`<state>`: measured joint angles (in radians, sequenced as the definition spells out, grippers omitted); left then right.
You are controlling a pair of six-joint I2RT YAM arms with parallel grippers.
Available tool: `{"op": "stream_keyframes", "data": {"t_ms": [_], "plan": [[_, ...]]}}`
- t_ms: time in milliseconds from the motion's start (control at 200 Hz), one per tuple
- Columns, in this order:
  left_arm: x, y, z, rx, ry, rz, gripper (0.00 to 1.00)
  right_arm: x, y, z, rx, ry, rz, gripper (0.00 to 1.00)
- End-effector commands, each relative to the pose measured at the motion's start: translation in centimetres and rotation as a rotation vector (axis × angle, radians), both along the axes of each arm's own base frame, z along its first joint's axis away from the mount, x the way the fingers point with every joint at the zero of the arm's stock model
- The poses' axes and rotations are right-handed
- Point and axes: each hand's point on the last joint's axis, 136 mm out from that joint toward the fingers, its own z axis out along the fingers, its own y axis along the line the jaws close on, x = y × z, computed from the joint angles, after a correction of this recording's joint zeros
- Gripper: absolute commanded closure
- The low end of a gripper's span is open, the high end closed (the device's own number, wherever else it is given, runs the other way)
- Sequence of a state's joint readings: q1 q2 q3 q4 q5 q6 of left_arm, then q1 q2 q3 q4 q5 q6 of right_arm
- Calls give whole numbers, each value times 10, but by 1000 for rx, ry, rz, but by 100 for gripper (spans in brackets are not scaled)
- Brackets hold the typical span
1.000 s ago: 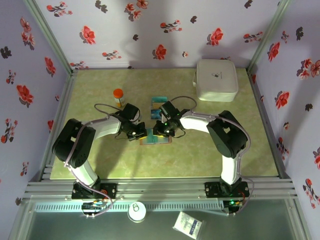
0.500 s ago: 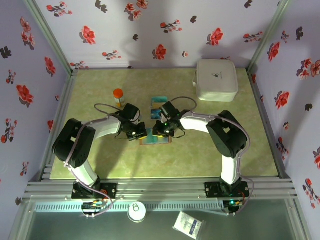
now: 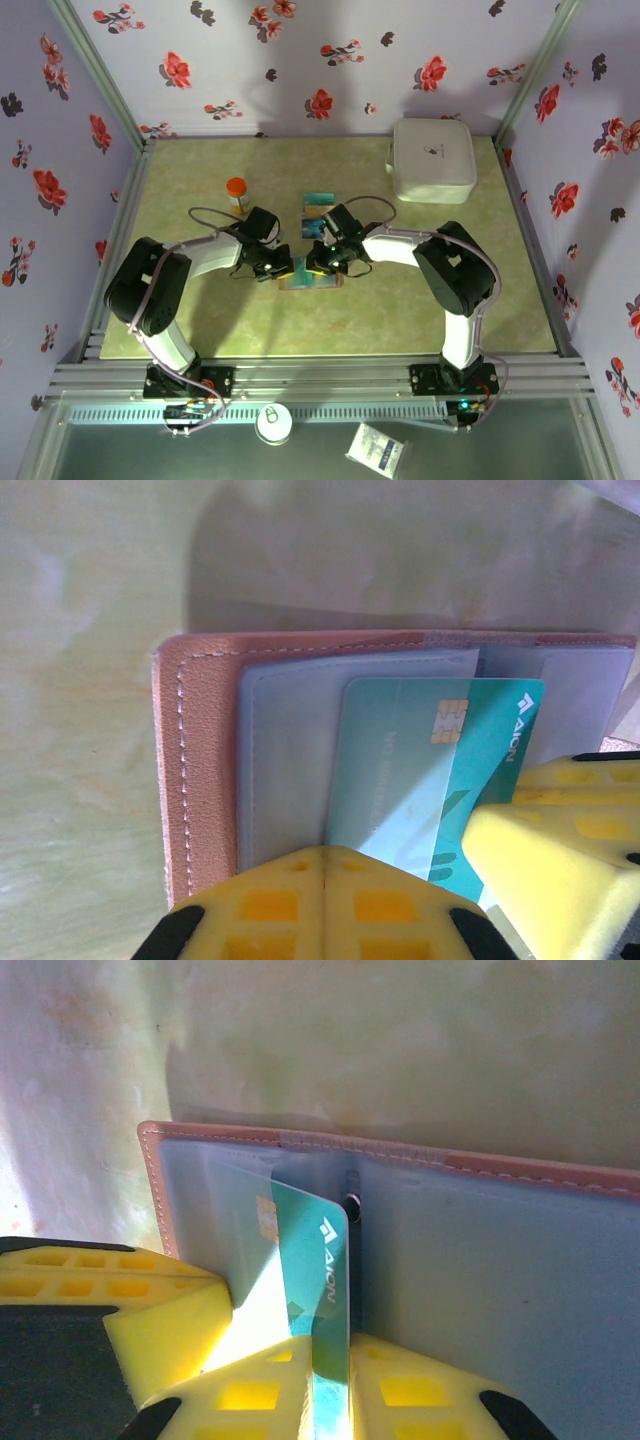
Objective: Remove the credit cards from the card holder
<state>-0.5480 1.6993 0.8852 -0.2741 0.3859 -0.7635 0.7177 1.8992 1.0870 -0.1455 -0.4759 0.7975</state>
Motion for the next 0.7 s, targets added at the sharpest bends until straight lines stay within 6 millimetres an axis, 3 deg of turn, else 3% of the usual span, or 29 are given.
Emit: {"op": "stream_keyframes", "data": {"t_ms": [0, 290, 695], "plan": [[-9, 11, -13, 64, 42, 9, 100, 1, -10, 6, -8, -4, -23, 86], [-6, 12, -10, 70, 22, 17, 100, 0, -39, 12, -63, -27, -51, 89], [1, 7, -3, 52, -2, 19, 100, 6, -30, 48, 2, -107, -12, 95]]}}
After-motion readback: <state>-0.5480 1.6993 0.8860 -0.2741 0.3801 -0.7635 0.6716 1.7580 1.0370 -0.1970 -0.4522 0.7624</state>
